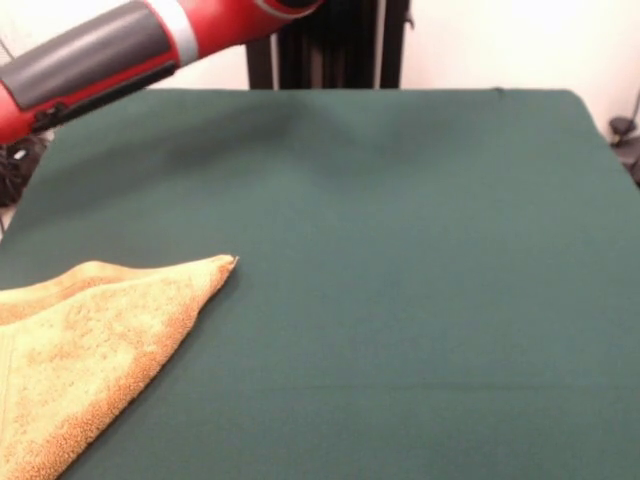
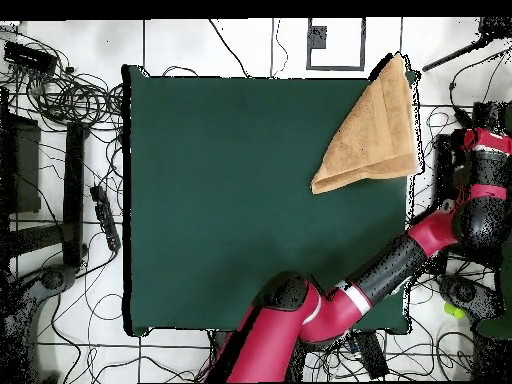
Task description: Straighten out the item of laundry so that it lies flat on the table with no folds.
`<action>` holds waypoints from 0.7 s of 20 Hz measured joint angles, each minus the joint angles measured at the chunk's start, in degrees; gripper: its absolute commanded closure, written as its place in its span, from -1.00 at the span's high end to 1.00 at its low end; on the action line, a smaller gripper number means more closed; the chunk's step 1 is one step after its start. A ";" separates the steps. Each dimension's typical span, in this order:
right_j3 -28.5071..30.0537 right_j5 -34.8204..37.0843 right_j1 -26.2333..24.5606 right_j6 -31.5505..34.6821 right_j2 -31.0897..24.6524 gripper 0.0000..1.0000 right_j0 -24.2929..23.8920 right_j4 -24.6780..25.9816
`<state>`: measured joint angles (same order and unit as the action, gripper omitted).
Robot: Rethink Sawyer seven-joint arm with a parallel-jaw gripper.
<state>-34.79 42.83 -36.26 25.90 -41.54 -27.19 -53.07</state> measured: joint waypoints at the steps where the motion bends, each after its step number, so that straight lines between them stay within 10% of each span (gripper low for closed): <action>1: -0.20 -0.02 -0.02 0.00 -0.71 -1.00 1.06 -0.33; 9: -4.22 -4.34 -2.36 0.57 -1.25 -1.00 7.04 5.04; 14: -10.24 -7.59 -5.24 10.32 0.30 -1.00 7.50 24.61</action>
<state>-45.03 35.24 -41.51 36.22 -41.24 -19.69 -28.46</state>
